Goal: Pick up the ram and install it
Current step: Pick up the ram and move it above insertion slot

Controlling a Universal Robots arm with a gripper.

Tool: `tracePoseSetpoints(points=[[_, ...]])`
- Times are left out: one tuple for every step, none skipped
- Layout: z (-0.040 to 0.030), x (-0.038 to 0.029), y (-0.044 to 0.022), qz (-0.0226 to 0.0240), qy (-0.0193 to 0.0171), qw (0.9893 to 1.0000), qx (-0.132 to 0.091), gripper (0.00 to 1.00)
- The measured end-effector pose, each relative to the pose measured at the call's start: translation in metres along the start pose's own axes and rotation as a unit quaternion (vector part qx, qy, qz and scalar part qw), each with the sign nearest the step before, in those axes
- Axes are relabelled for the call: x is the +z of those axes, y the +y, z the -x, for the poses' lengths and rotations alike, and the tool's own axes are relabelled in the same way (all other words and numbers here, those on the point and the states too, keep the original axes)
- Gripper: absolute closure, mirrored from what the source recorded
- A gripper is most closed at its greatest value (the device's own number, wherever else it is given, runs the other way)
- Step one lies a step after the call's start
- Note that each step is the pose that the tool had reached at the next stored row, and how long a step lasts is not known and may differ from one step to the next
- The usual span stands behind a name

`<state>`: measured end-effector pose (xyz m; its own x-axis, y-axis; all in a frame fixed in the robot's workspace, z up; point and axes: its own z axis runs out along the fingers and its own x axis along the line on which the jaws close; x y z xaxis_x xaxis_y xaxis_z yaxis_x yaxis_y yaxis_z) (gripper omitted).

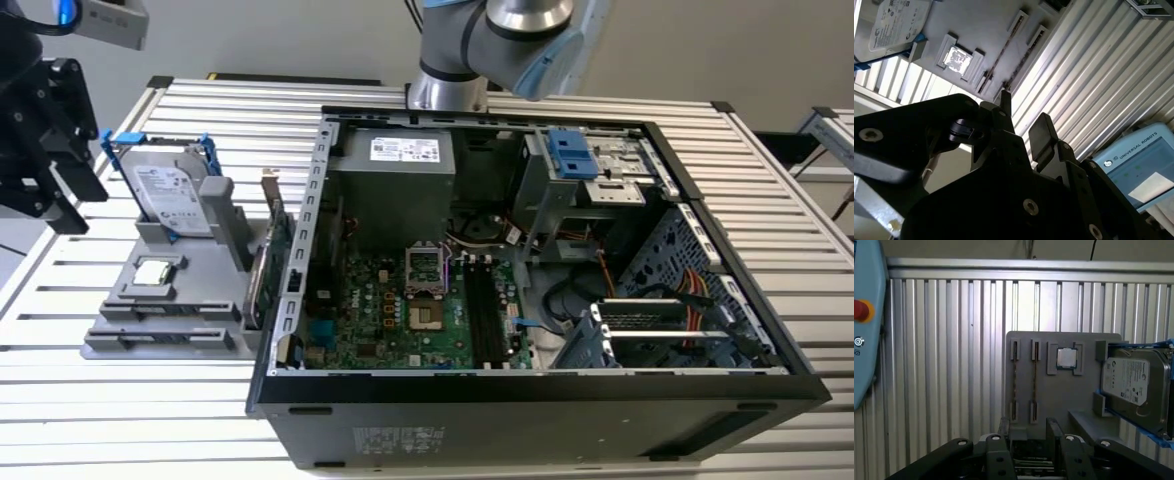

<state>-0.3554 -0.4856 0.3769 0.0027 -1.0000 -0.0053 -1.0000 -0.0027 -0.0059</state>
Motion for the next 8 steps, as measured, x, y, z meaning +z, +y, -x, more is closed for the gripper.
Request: tracePoseSetpoints(points=[[0.0000,0.0005,0.0000,0.0000,0.0001,1.0000,0.000,0.00],[0.0000,0.0009,0.0000,-0.0001,0.0000,1.0000,0.000,0.00],[0.0000,0.0014,0.0000,-0.0001,0.0000,1.0000,0.000,0.00],[0.0000,0.0019,0.0000,-0.0002,0.0000,1.0000,0.000,0.00],[0.0001,0.0023,0.0000,-0.0002,0.0001,1.0000,0.000,0.00],[0.0001,0.0028,0.0000,-0.0003,0.0001,1.0000,0.000,0.00],[0.0001,0.0033,0.0000,-0.0003,0.0001,1.0000,0.000,0.00],[0.0001,0.0038,0.0000,-0.0004,0.0001,1.0000,0.000,0.00]])
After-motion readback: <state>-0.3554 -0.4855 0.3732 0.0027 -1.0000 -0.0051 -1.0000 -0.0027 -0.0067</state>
